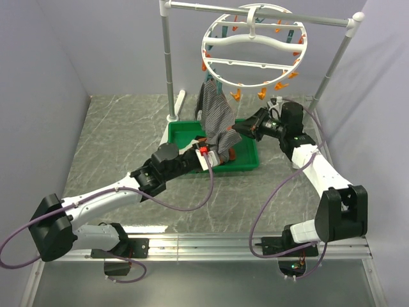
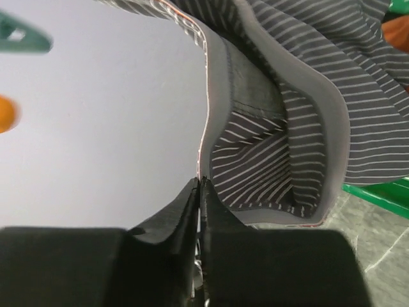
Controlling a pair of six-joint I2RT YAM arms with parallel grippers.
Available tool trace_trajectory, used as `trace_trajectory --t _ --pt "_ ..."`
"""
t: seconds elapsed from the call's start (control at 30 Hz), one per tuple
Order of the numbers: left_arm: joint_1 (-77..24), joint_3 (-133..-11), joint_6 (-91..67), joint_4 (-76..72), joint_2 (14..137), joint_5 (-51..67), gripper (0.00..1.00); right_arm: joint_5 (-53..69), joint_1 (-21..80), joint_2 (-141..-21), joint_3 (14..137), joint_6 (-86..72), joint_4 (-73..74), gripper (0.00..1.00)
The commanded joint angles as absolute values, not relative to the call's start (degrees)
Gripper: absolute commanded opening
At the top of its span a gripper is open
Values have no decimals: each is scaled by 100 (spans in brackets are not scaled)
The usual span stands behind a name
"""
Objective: Clip the underwear to the hanger
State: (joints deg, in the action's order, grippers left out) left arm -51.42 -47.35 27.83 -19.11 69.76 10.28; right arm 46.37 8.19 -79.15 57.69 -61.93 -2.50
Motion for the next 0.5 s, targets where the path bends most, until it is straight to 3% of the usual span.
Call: trace_trajectory --t 0.0,0.1,0.47 --pt "-5326 -4413 2962 -2521 7084 574 48 4772 958 -7980 5678 -6345 -667 5" --pt "-5353 -4455 2770 -2733 7250 343 60 4773 1116 -8016 5713 -6320 -747 0" --pt "-5361 -4720 2382 -3427 8200 -641 57 4667 1371 -8068 5669 -7101 -1239 0"
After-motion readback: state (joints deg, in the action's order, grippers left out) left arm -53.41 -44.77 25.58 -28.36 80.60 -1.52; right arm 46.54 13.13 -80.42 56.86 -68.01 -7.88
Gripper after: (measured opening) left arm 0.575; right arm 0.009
